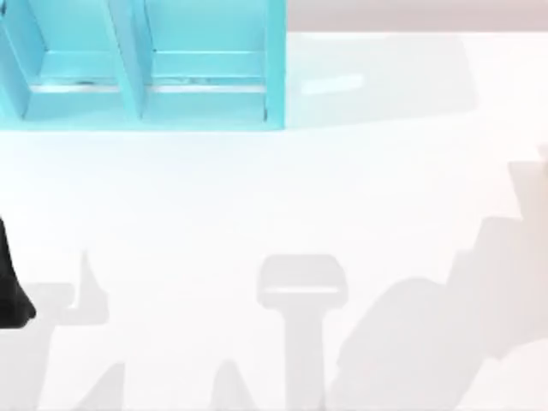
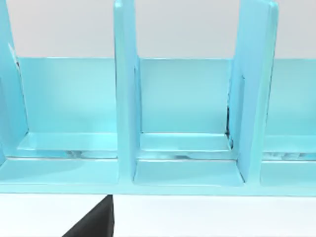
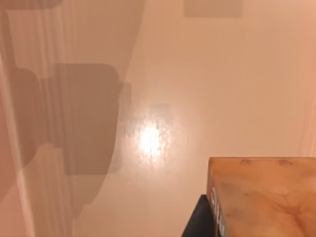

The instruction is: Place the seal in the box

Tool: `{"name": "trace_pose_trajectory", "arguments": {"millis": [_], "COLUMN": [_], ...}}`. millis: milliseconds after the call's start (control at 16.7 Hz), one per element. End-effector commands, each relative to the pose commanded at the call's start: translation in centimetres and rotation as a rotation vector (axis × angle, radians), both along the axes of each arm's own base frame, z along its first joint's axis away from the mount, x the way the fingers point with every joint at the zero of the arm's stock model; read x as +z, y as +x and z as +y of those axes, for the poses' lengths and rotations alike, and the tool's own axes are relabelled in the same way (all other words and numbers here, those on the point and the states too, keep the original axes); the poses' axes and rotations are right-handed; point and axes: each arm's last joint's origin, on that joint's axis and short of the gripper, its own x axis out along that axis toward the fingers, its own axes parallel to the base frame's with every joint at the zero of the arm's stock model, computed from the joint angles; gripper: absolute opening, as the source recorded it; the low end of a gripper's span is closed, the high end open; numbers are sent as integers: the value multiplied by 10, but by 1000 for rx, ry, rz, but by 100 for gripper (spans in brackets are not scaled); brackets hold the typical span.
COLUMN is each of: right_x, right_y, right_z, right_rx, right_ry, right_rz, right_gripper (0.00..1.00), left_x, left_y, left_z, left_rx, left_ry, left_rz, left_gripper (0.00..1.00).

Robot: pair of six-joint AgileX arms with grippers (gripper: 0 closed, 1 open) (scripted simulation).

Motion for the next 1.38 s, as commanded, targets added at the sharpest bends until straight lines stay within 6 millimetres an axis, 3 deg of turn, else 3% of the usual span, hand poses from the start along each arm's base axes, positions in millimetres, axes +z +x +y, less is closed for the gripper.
{"name": "trace_pose_trajectory", "arguments": {"millis": [240, 540, 1320, 1380], "right_x": [-35, -38, -38, -38], "right_y": [-2, -2, -2, -2], "right_z": [1, 1, 1, 1], "right_rx": [4, 4, 4, 4], "right_ry": [3, 3, 3, 3], "right_rz": [4, 5, 5, 5], "right_gripper": [0, 0, 98, 100], "left_x": [0, 0, 0, 0], "left_y": [0, 0, 0, 0], "left_z": [0, 0, 0, 0], "left_rx": [0, 0, 0, 0], "left_ry": [0, 0, 0, 0], "left_rz": [0, 0, 0, 0], "left_gripper": [100, 100, 100, 100]}}
